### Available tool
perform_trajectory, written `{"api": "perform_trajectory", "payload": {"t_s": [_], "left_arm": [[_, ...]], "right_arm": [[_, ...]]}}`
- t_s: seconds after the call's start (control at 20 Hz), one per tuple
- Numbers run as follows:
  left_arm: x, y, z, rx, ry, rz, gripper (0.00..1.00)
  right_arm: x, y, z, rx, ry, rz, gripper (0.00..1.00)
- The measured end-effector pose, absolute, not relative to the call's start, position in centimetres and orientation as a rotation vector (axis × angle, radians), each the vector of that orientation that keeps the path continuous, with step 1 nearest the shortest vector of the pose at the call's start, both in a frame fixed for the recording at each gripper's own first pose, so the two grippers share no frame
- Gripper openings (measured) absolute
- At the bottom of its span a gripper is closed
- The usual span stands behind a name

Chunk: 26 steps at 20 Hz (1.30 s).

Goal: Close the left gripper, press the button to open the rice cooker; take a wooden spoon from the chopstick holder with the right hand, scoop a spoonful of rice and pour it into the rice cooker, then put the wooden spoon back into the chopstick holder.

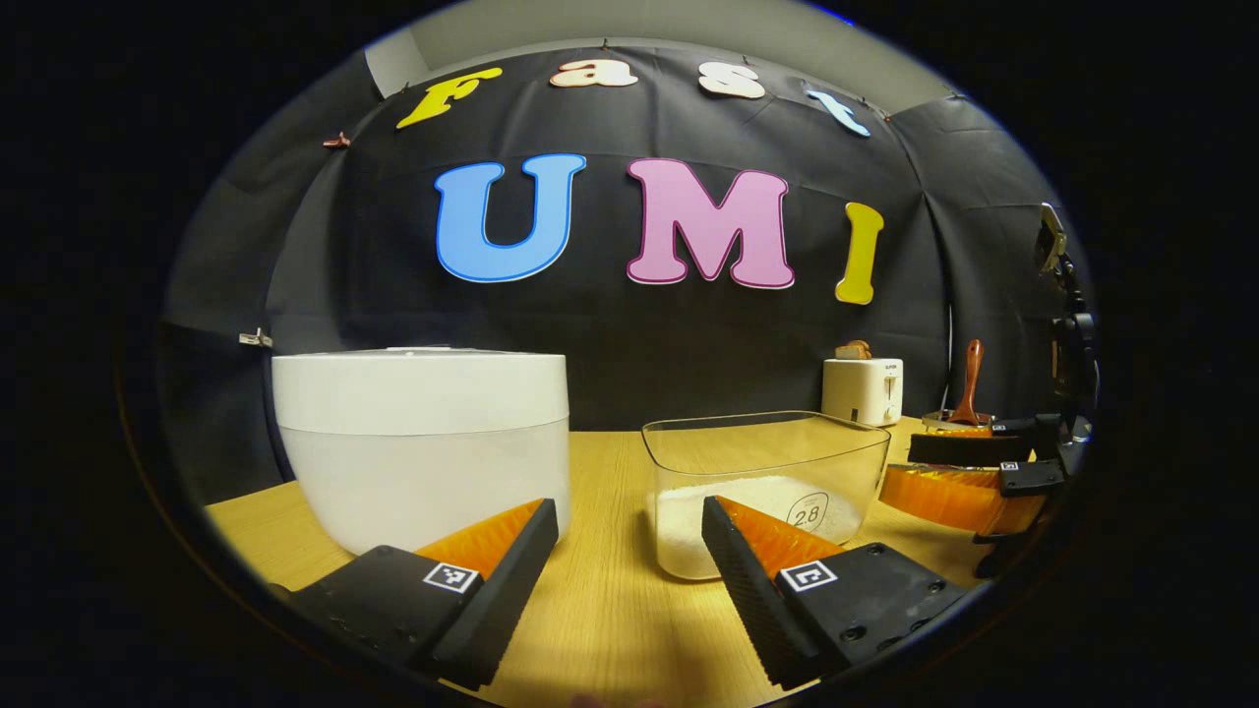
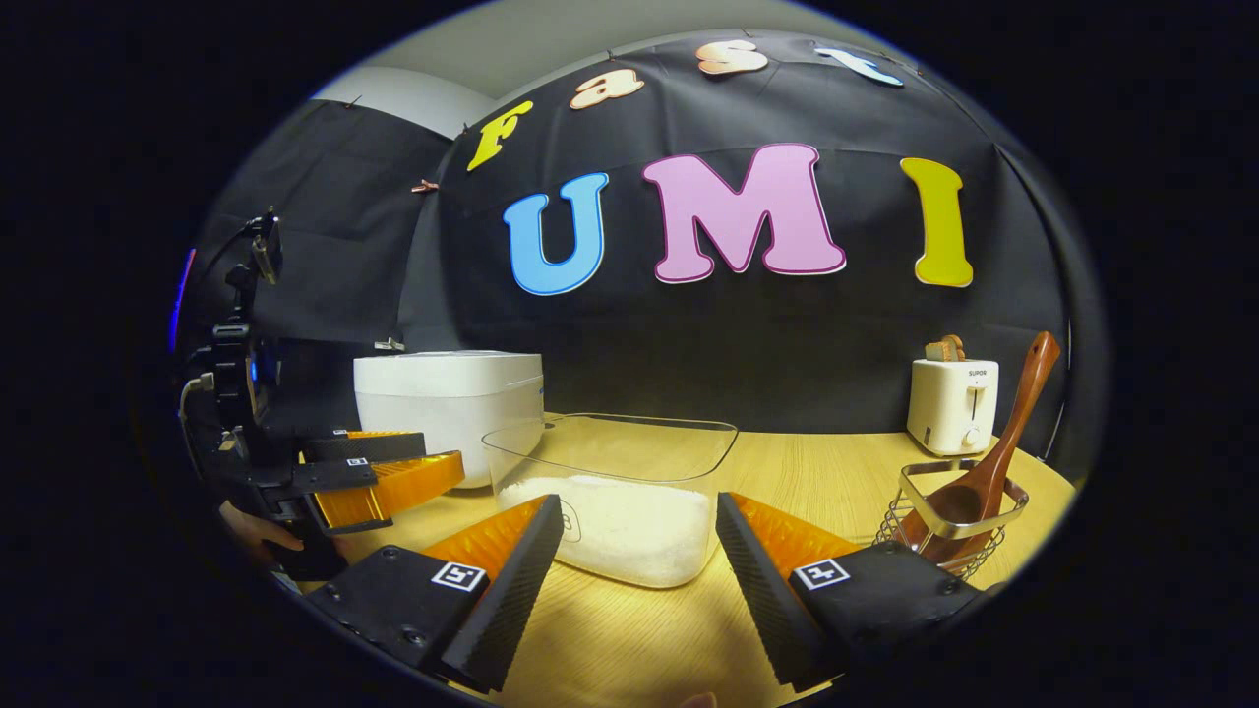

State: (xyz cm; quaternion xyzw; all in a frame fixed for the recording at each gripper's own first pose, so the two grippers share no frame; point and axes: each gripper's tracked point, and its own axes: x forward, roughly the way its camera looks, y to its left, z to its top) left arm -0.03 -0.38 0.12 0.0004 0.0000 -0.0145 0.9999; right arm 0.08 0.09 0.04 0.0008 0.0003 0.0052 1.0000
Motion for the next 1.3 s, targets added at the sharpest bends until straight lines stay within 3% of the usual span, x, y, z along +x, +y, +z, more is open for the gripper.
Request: {"api": "perform_trajectory", "payload": {"t_s": [0.25,0.45,0.65,0.7,0.8,1.3], "left_arm": [[-0.5,-0.3,1.2,0.006,-0.025,-0.046,0.96],[-2.2,3.1,8.3,-0.094,-0.174,-0.033,0.95],[-1.8,7.2,14.2,-0.109,-0.197,-0.044,0.47],[-1.4,8.7,15.6,-0.117,-0.204,-0.030,0.19],[0.4,11.2,16.9,-0.134,-0.151,-0.019,0.05],[6.4,15.5,13.4,-0.193,0.242,-0.010,0.05]], "right_arm": [[0.1,0.2,0.0,0.002,0.000,0.019,0.97],[0.1,0.2,0.0,0.002,0.000,0.020,0.97],[0.1,0.2,0.0,0.001,-0.001,0.020,0.97],[0.1,0.1,0.0,0.002,-0.001,0.020,0.97],[0.1,0.2,0.0,0.001,-0.001,0.020,0.97],[0.1,0.1,-0.1,0.002,-0.001,0.020,0.97]]}}
